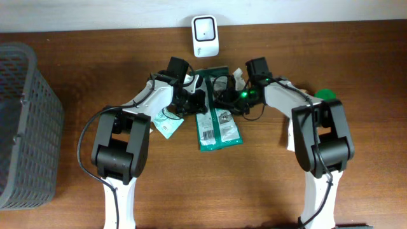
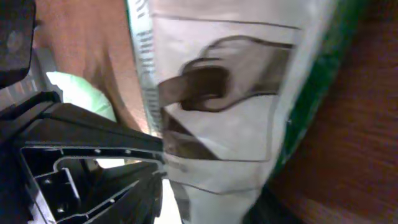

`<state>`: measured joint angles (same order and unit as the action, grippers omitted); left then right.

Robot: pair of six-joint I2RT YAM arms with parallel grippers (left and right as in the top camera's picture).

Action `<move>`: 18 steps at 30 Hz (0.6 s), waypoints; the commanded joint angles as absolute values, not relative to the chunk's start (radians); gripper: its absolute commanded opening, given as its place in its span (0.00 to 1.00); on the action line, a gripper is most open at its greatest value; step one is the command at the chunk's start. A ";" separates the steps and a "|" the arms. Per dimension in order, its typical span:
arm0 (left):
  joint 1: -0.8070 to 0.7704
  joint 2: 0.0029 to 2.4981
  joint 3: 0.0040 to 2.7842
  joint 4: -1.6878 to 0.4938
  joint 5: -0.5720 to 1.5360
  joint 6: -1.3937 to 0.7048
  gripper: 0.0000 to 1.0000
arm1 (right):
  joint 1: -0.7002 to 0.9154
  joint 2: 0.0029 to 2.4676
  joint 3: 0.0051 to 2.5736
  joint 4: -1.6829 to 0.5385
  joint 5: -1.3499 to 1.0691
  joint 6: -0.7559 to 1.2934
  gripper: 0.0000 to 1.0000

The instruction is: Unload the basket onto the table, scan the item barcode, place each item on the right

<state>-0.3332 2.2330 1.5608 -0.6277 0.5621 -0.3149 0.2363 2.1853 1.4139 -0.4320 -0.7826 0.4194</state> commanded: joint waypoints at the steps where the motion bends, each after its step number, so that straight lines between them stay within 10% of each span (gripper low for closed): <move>1: -0.337 2.276 1.551 -0.635 0.555 -0.322 0.00 | 0.270 2.202 1.410 -0.425 -0.775 0.417 0.39; 8: -0.336 2.275 1.560 -0.642 0.585 -0.320 0.00 | 0.268 2.202 1.410 -0.427 -0.780 0.424 0.04; 18: -0.135 1.909 1.746 -0.877 0.550 -0.133 0.00 | 0.119 1.867 1.410 -0.457 -1.019 0.277 0.04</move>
